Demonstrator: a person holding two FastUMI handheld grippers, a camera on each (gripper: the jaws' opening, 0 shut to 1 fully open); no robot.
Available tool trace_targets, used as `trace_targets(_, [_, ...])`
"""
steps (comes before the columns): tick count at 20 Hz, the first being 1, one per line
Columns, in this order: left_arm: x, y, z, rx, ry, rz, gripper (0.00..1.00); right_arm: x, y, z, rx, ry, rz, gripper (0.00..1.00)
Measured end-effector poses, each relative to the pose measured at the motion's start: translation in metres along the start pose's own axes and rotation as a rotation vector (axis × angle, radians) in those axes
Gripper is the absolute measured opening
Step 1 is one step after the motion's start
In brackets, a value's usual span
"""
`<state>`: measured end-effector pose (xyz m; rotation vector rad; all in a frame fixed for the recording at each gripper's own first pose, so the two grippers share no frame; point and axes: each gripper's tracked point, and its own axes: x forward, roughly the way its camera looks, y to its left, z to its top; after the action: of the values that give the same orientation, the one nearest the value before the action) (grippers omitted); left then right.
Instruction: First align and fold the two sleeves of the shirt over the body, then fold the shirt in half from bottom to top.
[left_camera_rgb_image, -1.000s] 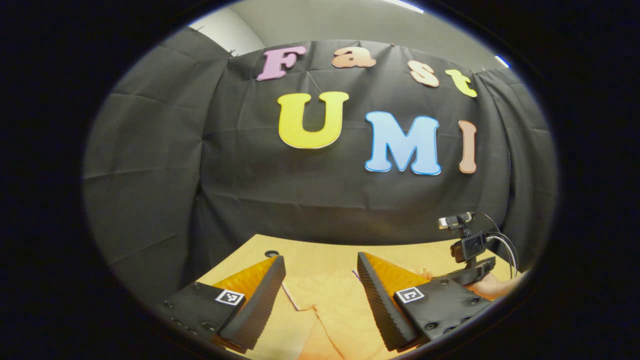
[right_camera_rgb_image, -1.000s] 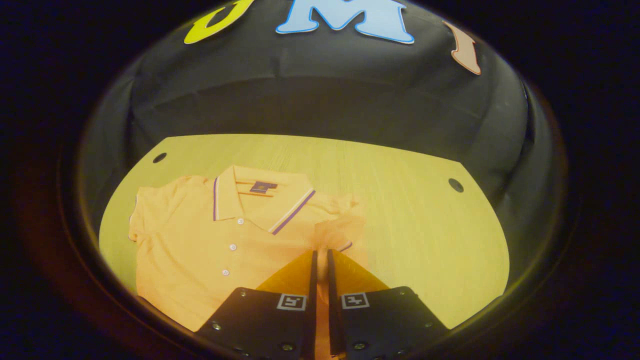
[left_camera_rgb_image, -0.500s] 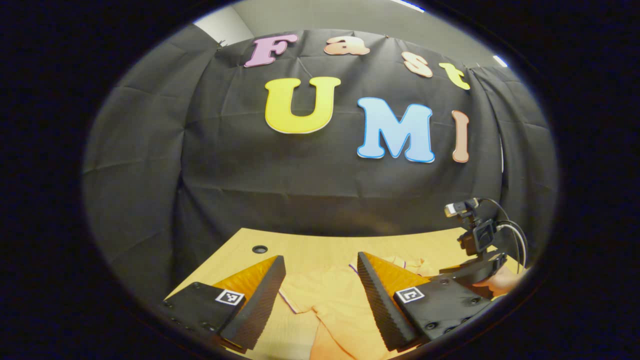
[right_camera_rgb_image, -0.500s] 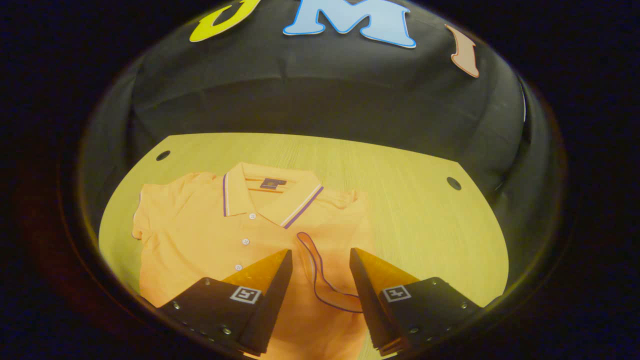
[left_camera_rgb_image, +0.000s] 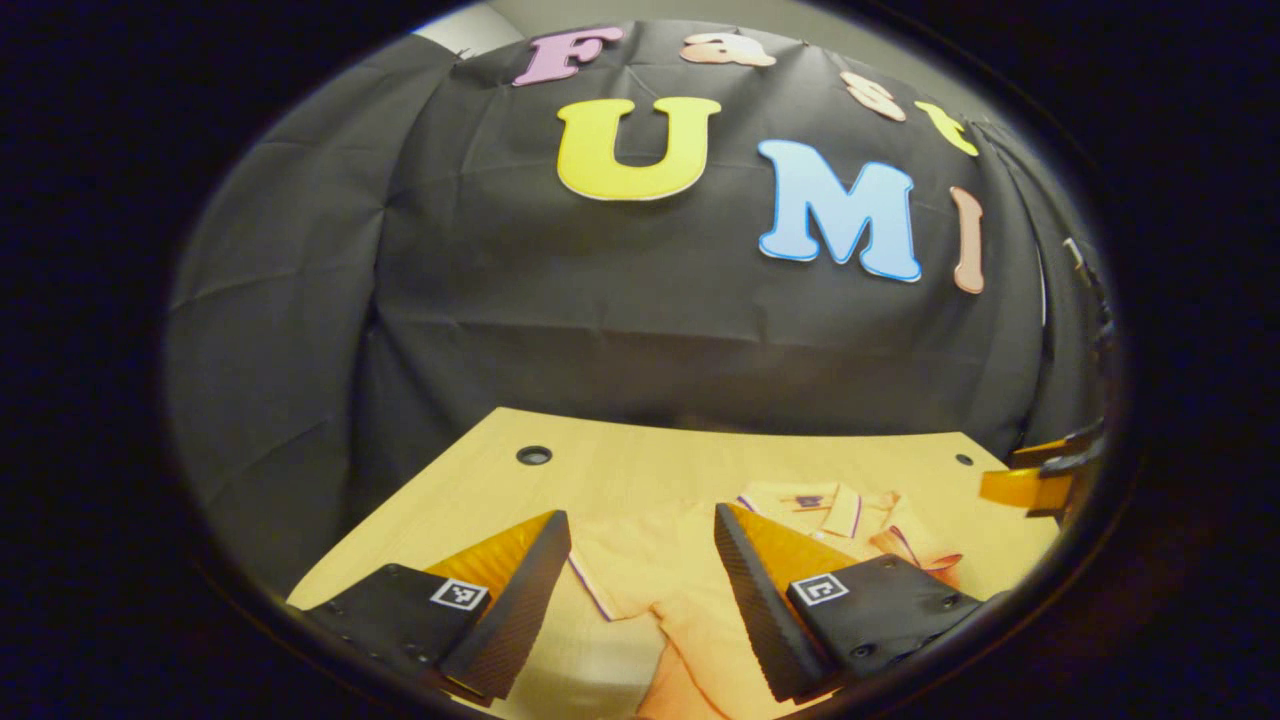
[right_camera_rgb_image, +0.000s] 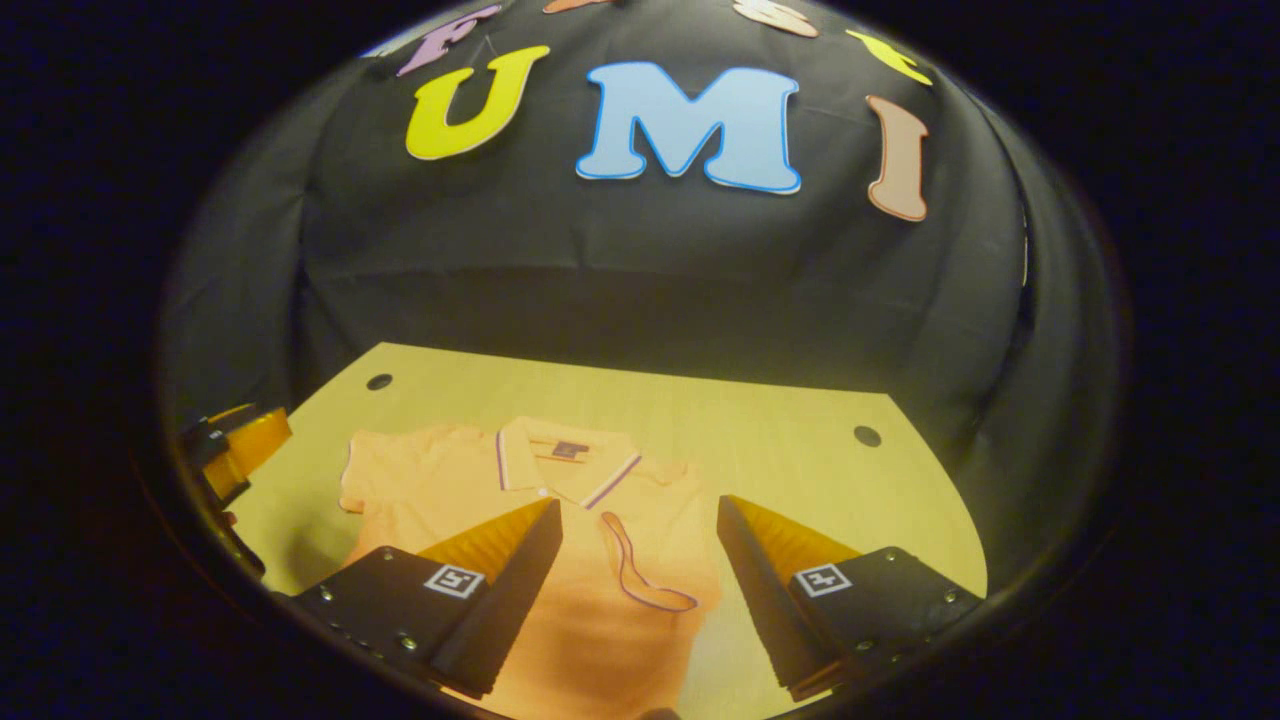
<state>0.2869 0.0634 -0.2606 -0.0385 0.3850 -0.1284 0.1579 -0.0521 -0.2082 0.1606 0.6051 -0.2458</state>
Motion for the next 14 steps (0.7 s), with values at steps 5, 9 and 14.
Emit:
trace_targets(5, [0.051, 0.017, -0.035, 0.014, 0.077, 0.029, 0.94, -0.059, 0.000, 0.010, -0.048, -0.081, -0.011, 0.97])
trace_targets(9, [0.087, 0.026, -0.065, 0.000, 0.149, 0.032, 0.94, -0.098, 0.006, 0.003, -0.053, -0.101, -0.021, 0.96])
trace_targets(14, [0.114, 0.041, -0.094, -0.018, 0.207, 0.063, 0.94, -0.128, 0.018, -0.012, -0.027, -0.082, -0.033, 0.96])
